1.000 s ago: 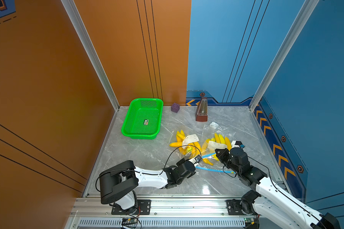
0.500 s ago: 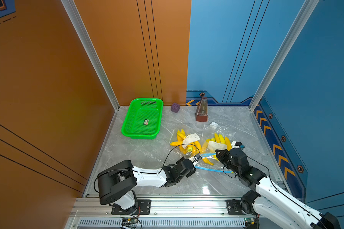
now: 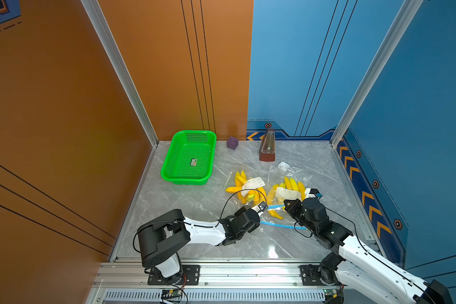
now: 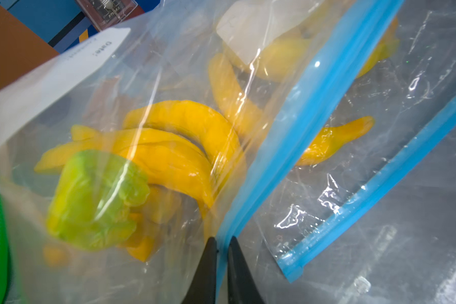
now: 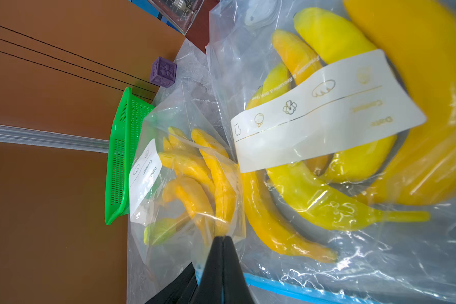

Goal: Open the zip-top bag and take out the banana
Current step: Open the zipper of the food storage bag at the center of the board.

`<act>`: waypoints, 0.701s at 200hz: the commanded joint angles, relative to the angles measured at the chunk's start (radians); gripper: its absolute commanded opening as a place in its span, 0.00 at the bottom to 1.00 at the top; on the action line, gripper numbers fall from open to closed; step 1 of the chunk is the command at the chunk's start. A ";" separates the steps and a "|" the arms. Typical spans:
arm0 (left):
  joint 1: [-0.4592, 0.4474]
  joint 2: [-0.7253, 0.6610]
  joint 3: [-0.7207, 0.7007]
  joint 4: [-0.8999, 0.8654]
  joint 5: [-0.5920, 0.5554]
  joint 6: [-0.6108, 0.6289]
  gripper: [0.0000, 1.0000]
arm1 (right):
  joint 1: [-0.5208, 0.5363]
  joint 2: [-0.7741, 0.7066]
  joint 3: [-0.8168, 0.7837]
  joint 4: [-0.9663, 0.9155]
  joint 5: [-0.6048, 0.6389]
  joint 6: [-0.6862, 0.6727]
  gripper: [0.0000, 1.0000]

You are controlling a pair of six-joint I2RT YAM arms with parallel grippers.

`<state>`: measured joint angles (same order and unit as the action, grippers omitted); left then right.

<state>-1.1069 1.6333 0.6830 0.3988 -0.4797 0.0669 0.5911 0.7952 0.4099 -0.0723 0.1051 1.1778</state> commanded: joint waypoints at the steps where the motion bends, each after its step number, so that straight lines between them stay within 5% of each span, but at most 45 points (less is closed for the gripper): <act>1: 0.002 0.008 0.026 -0.002 -0.059 -0.004 0.06 | 0.008 -0.017 -0.006 -0.041 0.034 -0.016 0.00; 52: 0.001 -0.024 0.006 0.000 -0.013 -0.019 0.00 | 0.006 -0.010 -0.005 -0.051 0.057 -0.033 0.02; 99: 0.008 -0.107 -0.008 0.000 0.066 -0.079 0.00 | -0.003 -0.098 0.014 -0.165 0.108 -0.096 0.49; 140: 0.021 -0.156 -0.016 -0.001 0.116 -0.113 0.00 | 0.002 -0.254 -0.096 -0.074 0.012 -0.178 0.53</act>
<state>-1.1038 1.5009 0.6830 0.3985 -0.4152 -0.0044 0.5945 0.6071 0.3885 -0.1802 0.1669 1.0714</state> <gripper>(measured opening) 0.047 0.532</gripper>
